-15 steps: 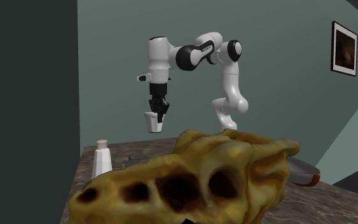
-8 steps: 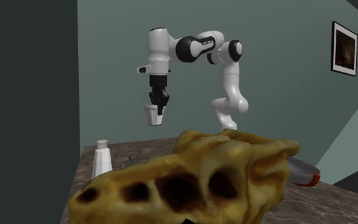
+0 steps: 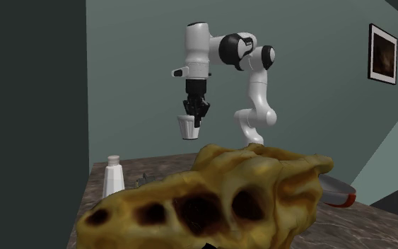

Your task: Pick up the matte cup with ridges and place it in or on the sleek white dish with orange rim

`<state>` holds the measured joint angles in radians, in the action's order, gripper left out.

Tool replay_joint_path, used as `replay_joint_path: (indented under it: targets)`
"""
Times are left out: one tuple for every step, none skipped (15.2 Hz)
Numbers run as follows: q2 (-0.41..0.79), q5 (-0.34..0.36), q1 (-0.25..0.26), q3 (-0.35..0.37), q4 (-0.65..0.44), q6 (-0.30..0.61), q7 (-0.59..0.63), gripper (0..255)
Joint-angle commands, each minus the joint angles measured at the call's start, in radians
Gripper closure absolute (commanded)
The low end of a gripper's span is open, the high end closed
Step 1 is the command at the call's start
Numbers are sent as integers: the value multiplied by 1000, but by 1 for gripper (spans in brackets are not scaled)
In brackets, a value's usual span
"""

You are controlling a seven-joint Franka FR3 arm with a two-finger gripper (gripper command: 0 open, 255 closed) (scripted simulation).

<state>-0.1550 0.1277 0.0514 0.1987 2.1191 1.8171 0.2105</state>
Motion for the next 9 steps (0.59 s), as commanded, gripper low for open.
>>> replay_joint_path:
  targets:
    - [-16, -16, 23, 27, 5, -16, 43, 255]
    - [-20, -23, 34, 41, 7, -22, 65, 255]
    - [-24, -30, 45, 55, 7, -27, 87, 255]
    - [-26, -38, 57, 69, 7, -33, 109, 255]
    - [-27, -45, 68, 83, 5, -38, 132, 255]
    - [-27, -52, 80, 97, 2, -43, 154, 255]
    - [-27, -59, 91, 112, -2, -49, 177, 255]
    - [-25, -66, 101, 126, -7, -54, 201, 255]
    - [-22, -72, 112, 141, -13, -59, 224, 255]
